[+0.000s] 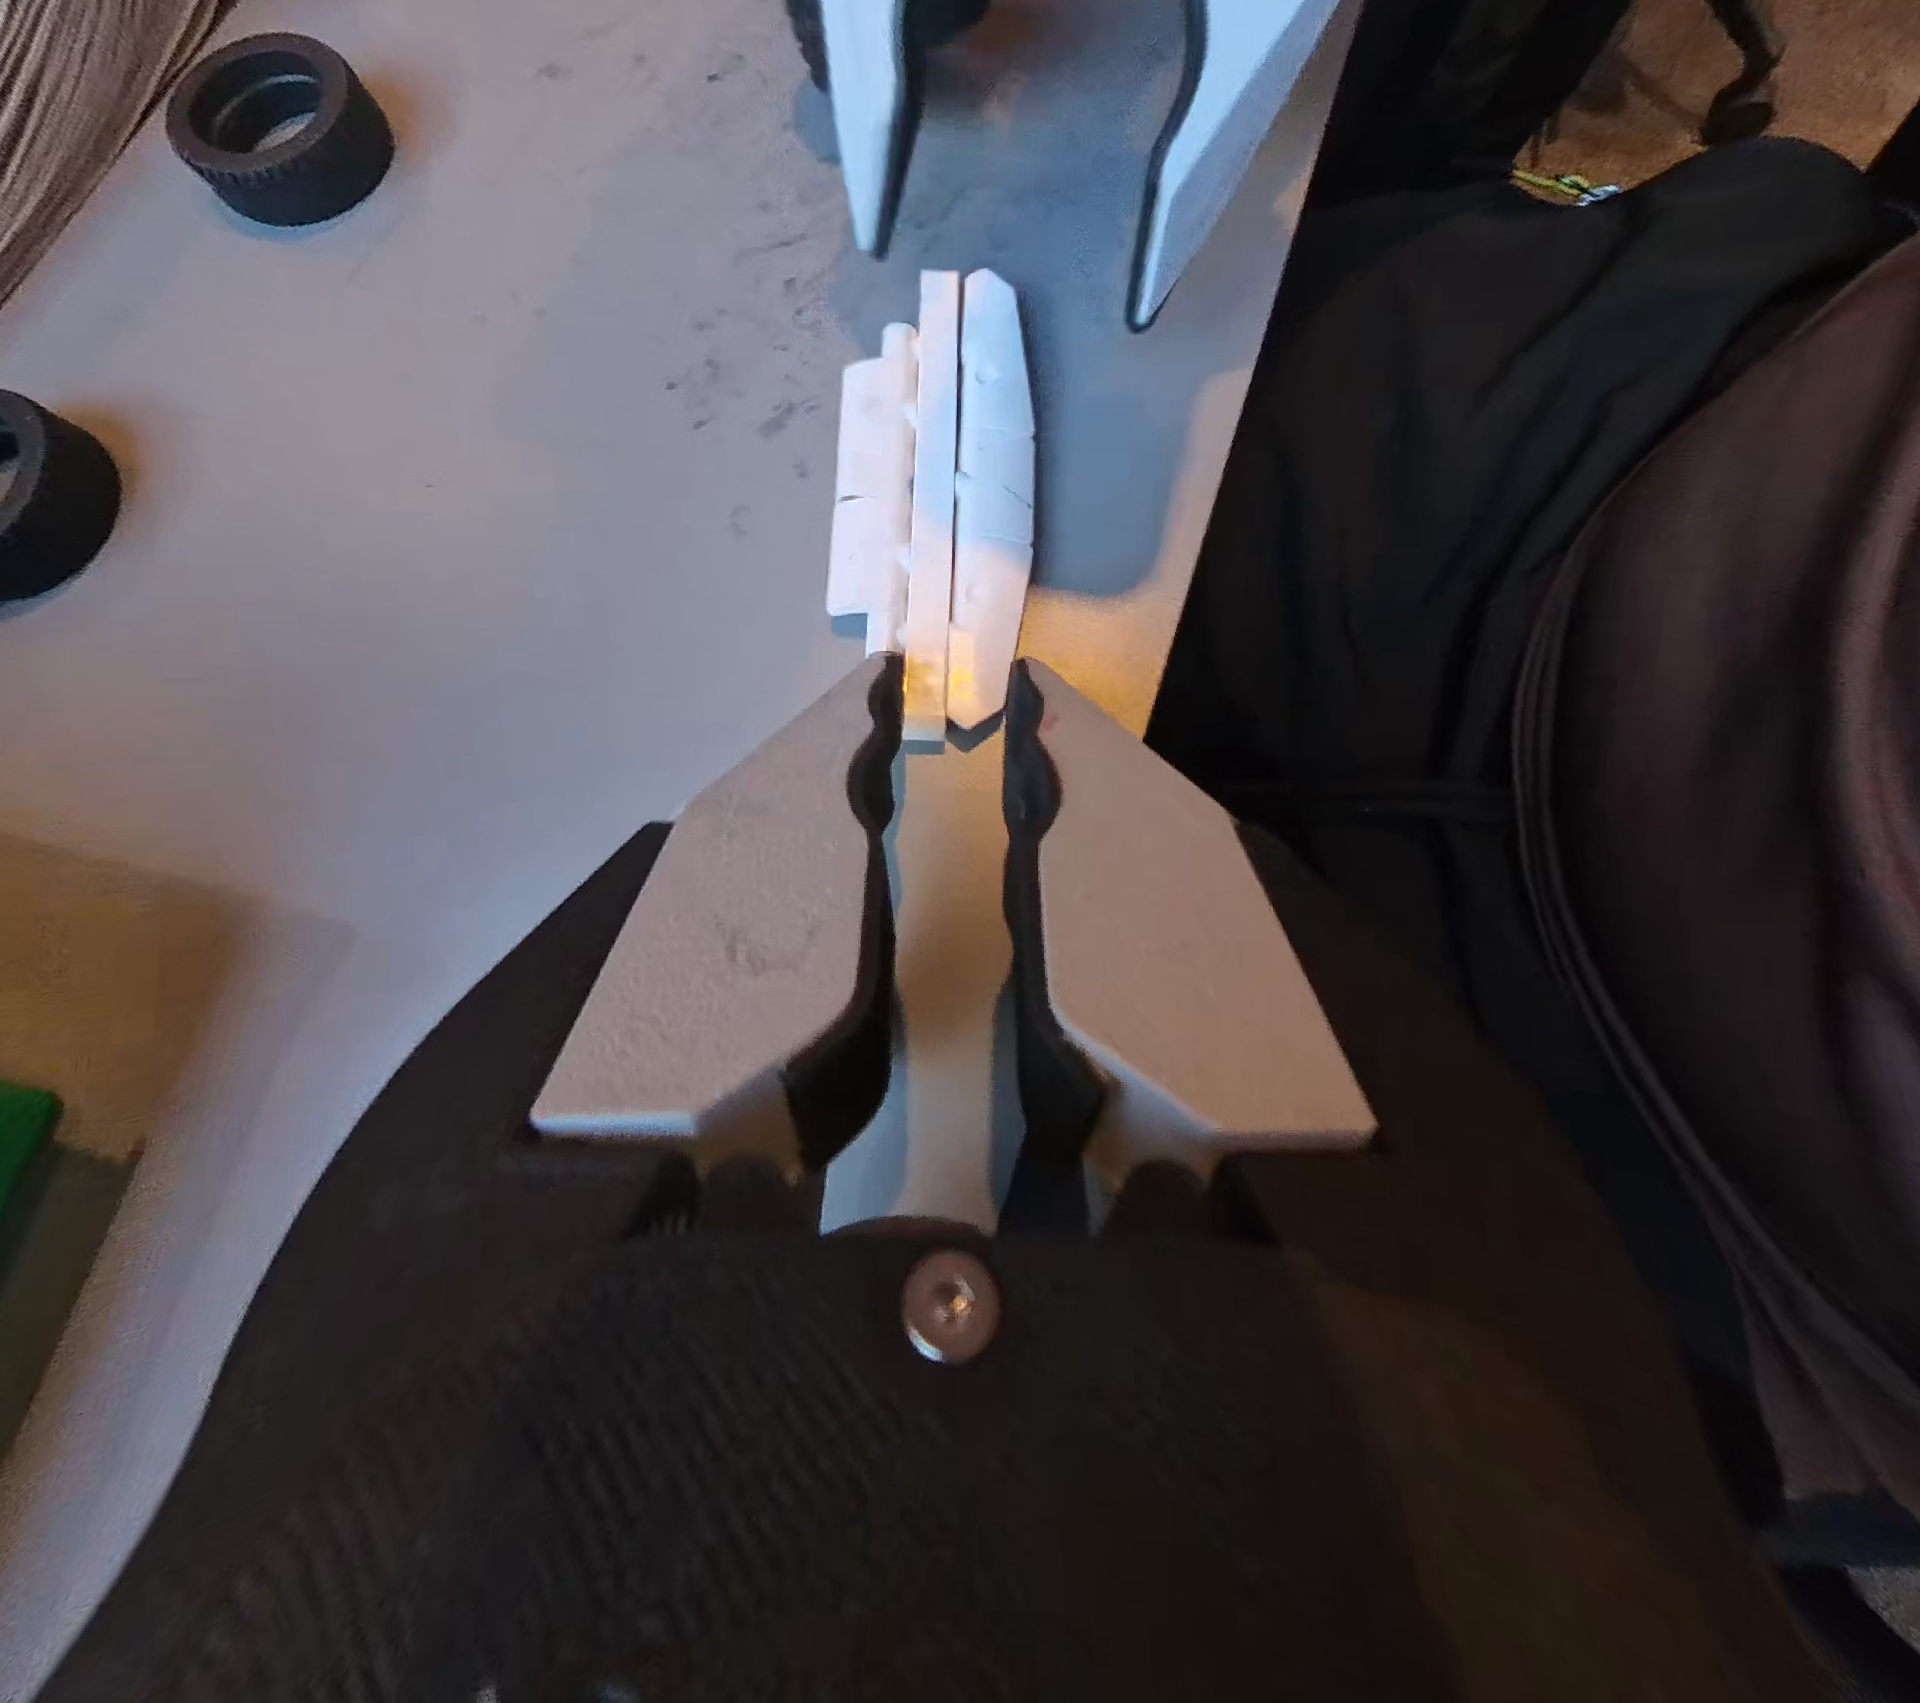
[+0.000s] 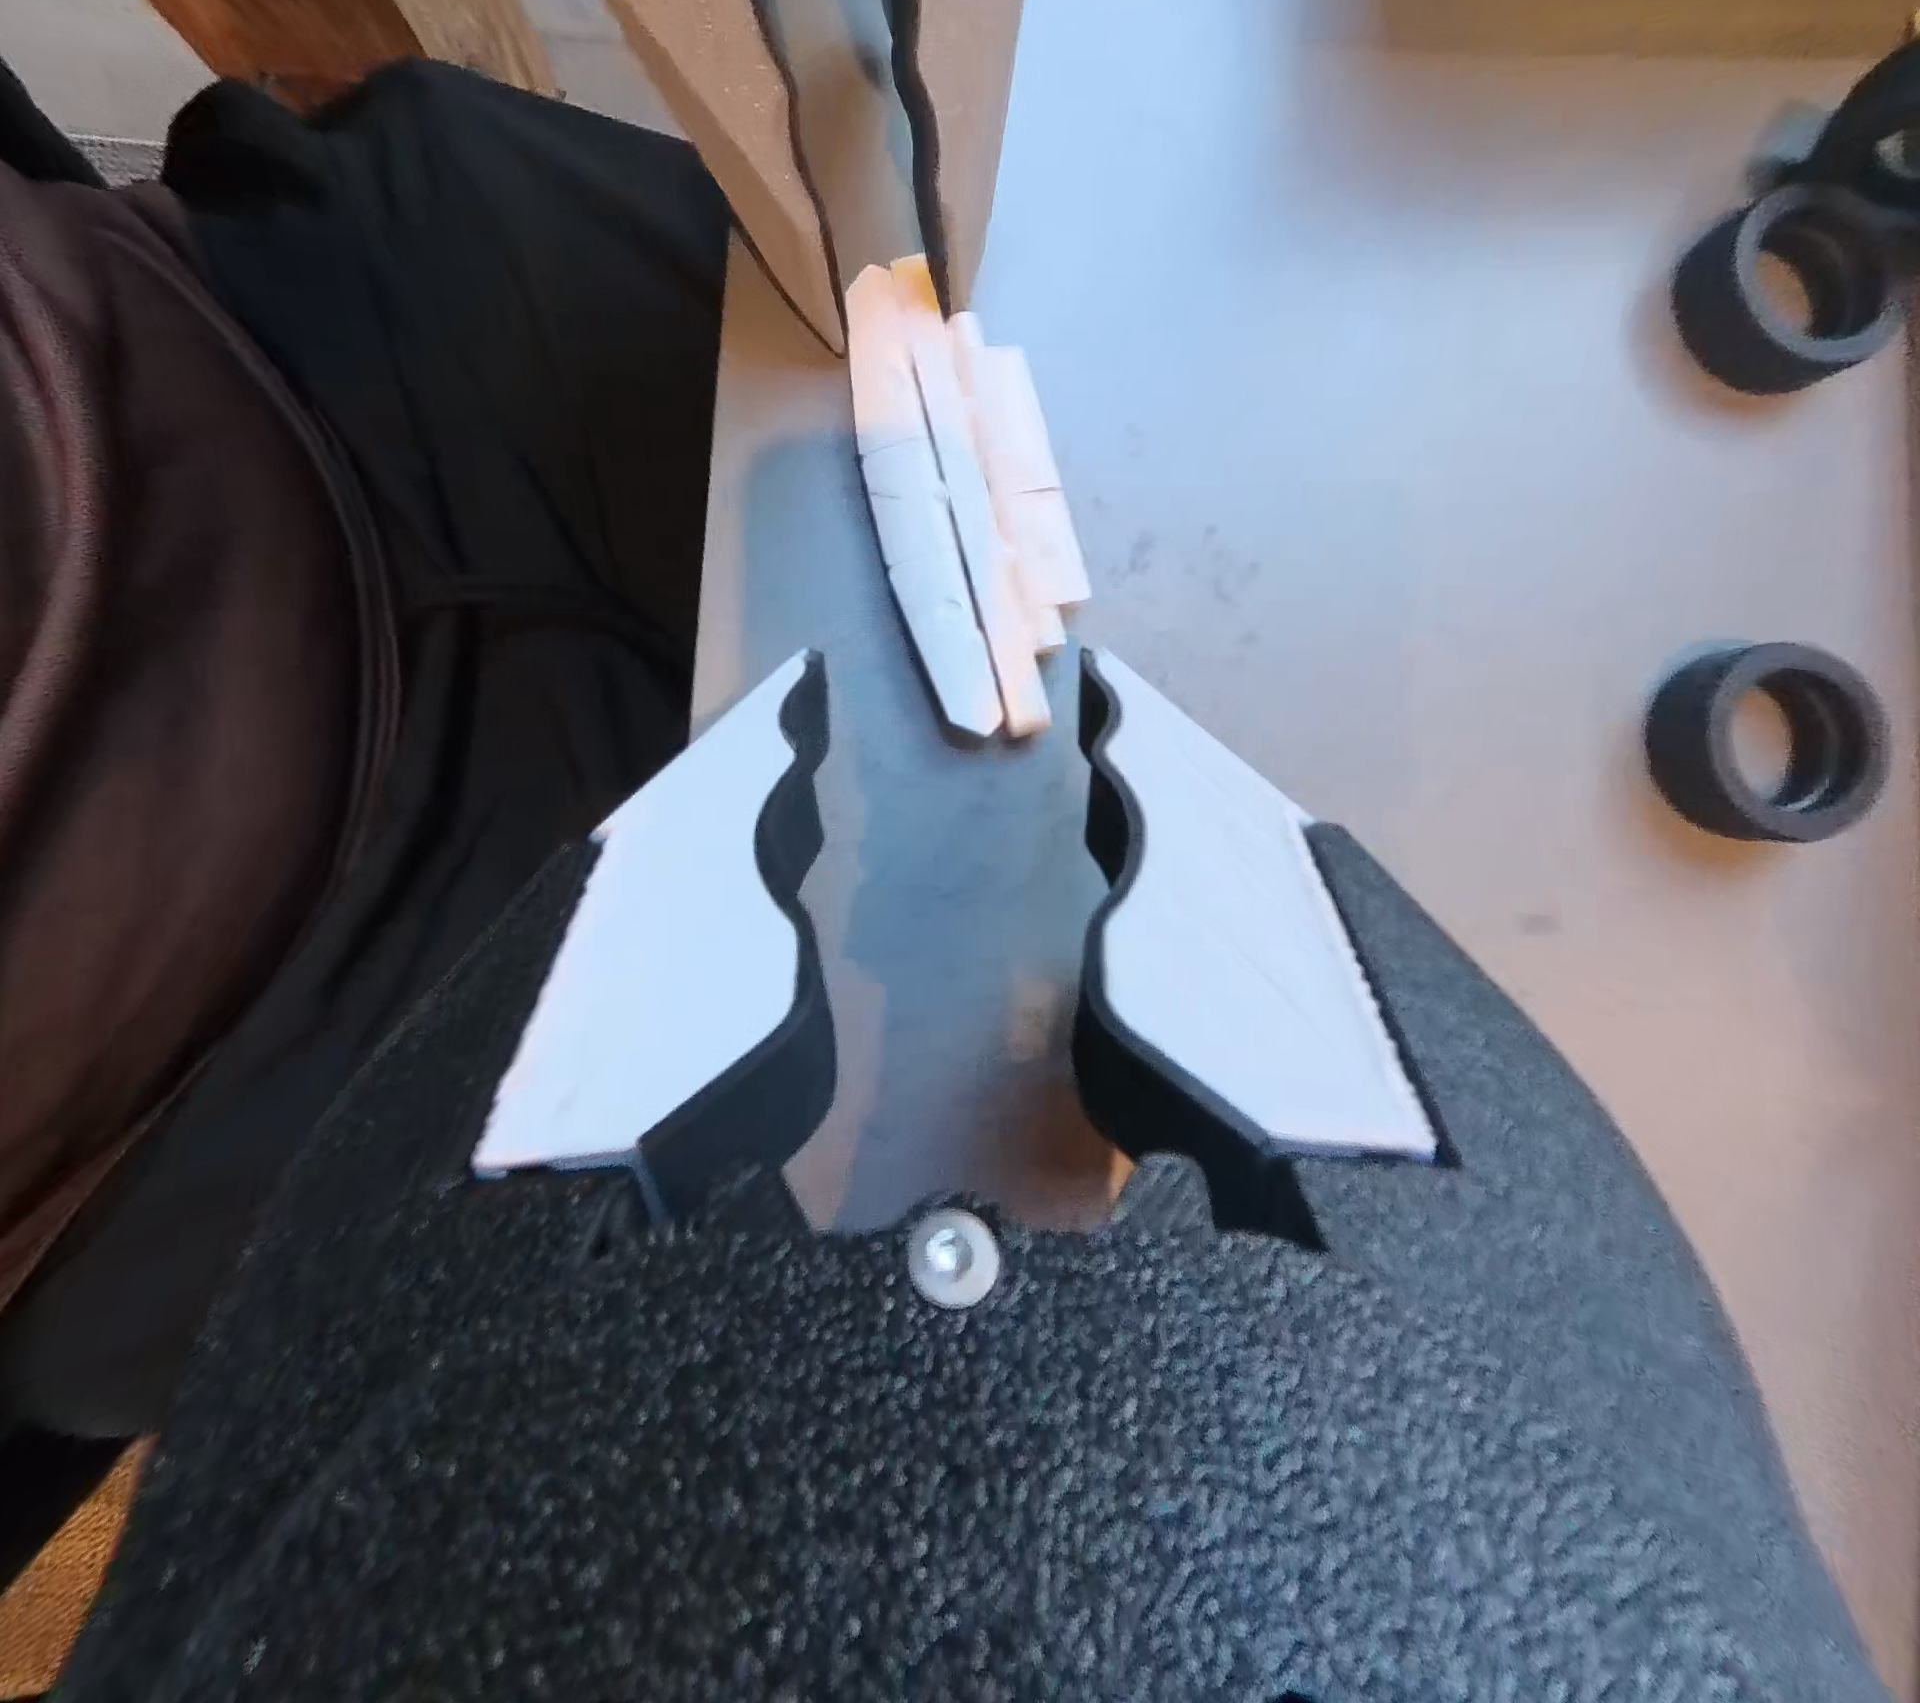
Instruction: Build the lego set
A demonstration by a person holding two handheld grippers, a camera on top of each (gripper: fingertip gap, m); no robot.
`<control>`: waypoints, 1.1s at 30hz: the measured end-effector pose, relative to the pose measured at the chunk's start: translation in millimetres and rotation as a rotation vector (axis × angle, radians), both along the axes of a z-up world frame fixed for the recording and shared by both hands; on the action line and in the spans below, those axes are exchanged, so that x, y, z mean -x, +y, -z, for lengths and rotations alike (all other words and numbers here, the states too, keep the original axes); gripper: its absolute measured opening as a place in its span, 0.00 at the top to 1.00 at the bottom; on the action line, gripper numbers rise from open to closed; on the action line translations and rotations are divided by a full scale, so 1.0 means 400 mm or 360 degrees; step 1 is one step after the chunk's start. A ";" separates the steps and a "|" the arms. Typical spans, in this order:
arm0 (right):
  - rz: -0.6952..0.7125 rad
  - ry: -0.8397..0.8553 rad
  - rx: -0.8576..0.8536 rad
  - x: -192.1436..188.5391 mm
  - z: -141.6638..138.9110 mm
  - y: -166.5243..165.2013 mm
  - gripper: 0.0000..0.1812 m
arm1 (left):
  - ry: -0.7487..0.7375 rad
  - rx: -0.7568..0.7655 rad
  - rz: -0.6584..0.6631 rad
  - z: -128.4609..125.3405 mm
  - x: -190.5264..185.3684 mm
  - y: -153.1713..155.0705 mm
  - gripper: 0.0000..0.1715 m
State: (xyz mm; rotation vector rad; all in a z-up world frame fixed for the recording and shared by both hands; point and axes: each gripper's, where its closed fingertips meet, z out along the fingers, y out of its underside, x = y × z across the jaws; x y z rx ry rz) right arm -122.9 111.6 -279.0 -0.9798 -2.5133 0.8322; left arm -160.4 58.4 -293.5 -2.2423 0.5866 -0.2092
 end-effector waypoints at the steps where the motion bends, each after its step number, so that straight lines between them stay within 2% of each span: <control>1: -0.0002 -0.0022 -0.0003 -0.002 0.007 -0.002 0.79 | 0.0018 -0.0016 -0.0004 -0.001 -0.001 0.001 0.90; 2: -0.0026 -0.0052 -0.0011 -0.007 0.018 -0.008 0.85 | 0.0047 -0.0035 -0.0002 -0.001 -0.003 0.003 0.90; 5: -0.0022 -0.0043 -0.0035 0.006 0.021 -0.013 0.86 | 0.0178 -0.0081 -0.0012 -0.005 -0.001 0.005 0.90; 8: 0.0097 0.0067 -0.0080 0.015 -0.014 0.015 0.76 | 0.0231 -0.0103 -0.0058 -0.012 0.001 0.006 0.90; 12: 0.0382 0.0165 -0.0020 -0.032 -0.072 0.113 0.75 | 0.0179 -0.0103 -0.0269 -0.019 0.042 0.018 0.90; 14: 0.0577 0.0146 -0.0070 -0.075 -0.063 0.196 0.69 | 0.0128 -0.0108 -0.0335 -0.019 0.053 0.025 0.90; 16: 0.0673 0.0111 -0.0111 -0.115 -0.039 0.246 0.66 | 0.0132 -0.0089 -0.0342 -0.003 0.056 0.027 0.90; 19: 0.0655 0.0083 -0.0011 -0.126 -0.010 0.229 0.64 | 0.0078 -0.0091 -0.0336 -0.002 0.051 0.032 0.90; 22: 0.0636 0.0004 -0.0014 -0.097 0.033 0.218 0.60 | 0.0017 -0.0064 -0.0337 -0.001 0.050 0.034 0.89; 26: 0.0565 -0.0014 0.0104 -0.045 0.029 0.199 0.80 | -0.0060 -0.0020 -0.0336 0.002 0.048 0.034 0.76; 31: 0.0675 0.0138 -0.0030 0.076 0.027 0.257 0.82 | -0.0084 -0.0004 -0.0335 0.002 0.048 0.035 0.75; 33: 0.0733 0.0139 -0.0005 0.125 0.031 0.278 0.76 | -0.0086 -0.0003 -0.0334 0.002 0.048 0.036 0.74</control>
